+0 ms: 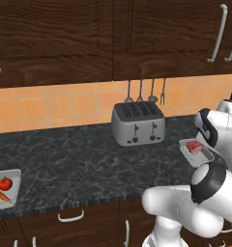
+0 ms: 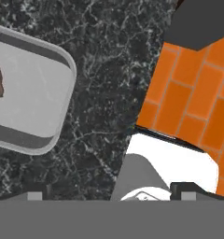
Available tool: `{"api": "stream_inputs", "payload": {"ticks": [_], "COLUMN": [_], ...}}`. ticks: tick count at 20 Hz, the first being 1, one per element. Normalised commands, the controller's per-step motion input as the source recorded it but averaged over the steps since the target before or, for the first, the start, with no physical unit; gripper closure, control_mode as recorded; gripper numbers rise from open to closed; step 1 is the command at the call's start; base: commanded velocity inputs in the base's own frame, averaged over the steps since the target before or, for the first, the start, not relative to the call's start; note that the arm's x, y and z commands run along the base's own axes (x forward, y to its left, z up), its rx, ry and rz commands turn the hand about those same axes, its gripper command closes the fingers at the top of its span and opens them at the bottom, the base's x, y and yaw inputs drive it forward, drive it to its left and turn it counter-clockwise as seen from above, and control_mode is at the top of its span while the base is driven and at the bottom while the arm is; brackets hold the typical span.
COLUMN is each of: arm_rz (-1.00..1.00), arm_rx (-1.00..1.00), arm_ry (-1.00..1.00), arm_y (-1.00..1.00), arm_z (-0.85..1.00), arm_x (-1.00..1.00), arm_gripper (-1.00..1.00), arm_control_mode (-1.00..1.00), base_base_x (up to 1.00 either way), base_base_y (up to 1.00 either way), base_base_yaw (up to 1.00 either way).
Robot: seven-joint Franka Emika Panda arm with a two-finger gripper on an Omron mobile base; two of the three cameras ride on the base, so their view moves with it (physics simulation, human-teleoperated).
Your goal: Take the meat container that has the steak and place it on the second highest rack of the freezer. Then take the vegetable container that has the tomato and carrot and place it on the highest rack of the freezer.
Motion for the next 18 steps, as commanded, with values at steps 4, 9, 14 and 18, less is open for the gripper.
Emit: {"api": "stream_inputs", "payload": {"ticks": [4, 9, 14, 18], "arm_rz": [-0.08, 0.00, 0.00, 0.00], "arm_rx": [-0.06, -0.02, 0.00, 0.00], "arm_ry": [0.00, 0.03, 0.00, 0.00], "arm_y": [-0.36, -0.04, -0.06, -0.17], "arm_z": [-0.59, -0.62, -0.28, -0.27], "arm_x": [0.21, 0.41, 0.23, 0.00], "arm_gripper": [-1.00, -1.00, -1.00, 1.00], "arm_control_mode": [-1.00, -1.00, -1.00, -1.00], "base_base_x": [0.00, 0.00, 0.00, 0.00], "base_base_y": [0.00, 0.00, 0.00, 0.00], "base_base_yaw": [0.00, 0.00, 0.00, 0.00]}}
